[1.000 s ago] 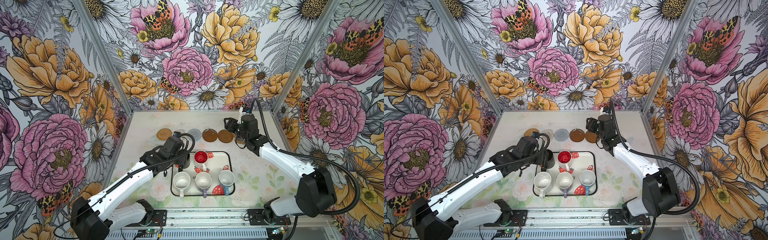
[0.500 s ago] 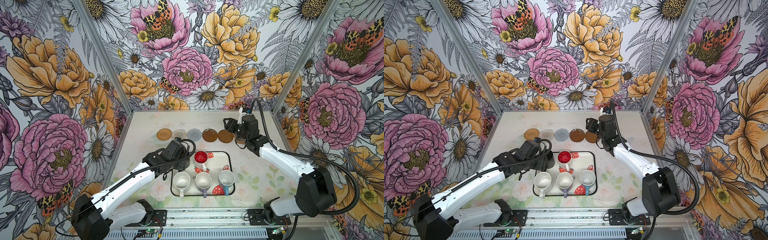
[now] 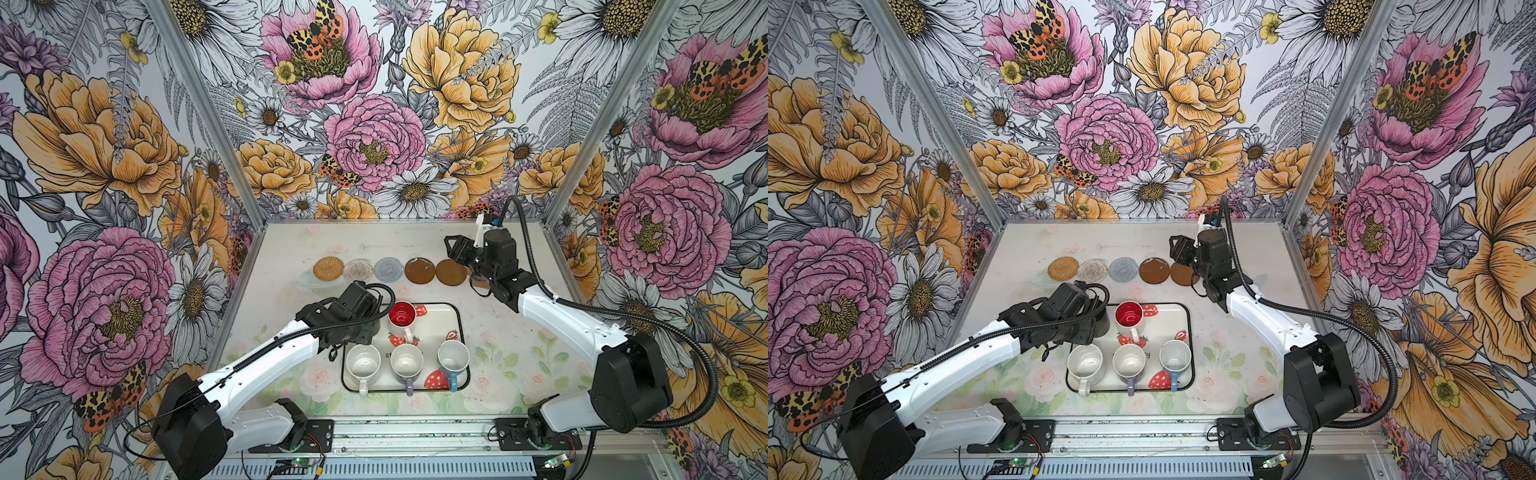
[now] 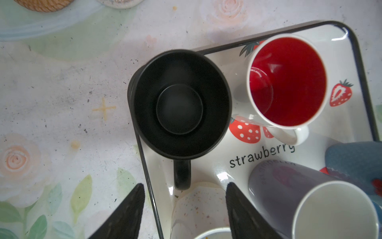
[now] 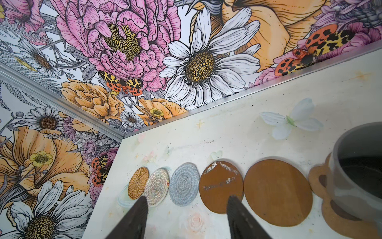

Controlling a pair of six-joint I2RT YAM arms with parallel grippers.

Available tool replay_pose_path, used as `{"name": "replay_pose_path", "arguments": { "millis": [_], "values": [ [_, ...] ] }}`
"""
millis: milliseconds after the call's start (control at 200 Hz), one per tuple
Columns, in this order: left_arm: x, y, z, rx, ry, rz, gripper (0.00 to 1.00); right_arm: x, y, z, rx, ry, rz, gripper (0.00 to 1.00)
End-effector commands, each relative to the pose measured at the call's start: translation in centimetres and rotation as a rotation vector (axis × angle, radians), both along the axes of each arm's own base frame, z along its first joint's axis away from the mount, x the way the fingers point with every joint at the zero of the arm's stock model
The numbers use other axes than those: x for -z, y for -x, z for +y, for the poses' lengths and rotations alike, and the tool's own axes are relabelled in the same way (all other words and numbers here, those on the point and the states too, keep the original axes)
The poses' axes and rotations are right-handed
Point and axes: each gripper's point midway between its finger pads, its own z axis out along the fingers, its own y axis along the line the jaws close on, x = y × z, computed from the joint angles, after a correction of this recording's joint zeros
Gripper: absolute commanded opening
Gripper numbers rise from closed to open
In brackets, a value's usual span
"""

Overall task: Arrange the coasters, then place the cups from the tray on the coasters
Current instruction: 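Lower the left gripper onto the black mug on the tray and grasp it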

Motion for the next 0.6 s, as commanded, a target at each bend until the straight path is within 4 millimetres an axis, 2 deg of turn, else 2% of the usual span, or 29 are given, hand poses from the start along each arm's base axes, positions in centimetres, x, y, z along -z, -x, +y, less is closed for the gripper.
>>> {"name": "replay_pose_path", "arguments": {
  "millis": [0,595],
  "values": [
    [0.7,-0.2,0.4,-0.027,-0.024,0.007,0.62,-0.2,-0.5,0.3,-0.011,-0.015,-0.008,0.63],
    [3.1,-1.3,0.2,-0.047,-0.015,0.041,0.54,0.0,-0.7,0.7,-0.029,-0.017,0.001,0.63]
  ]
}}
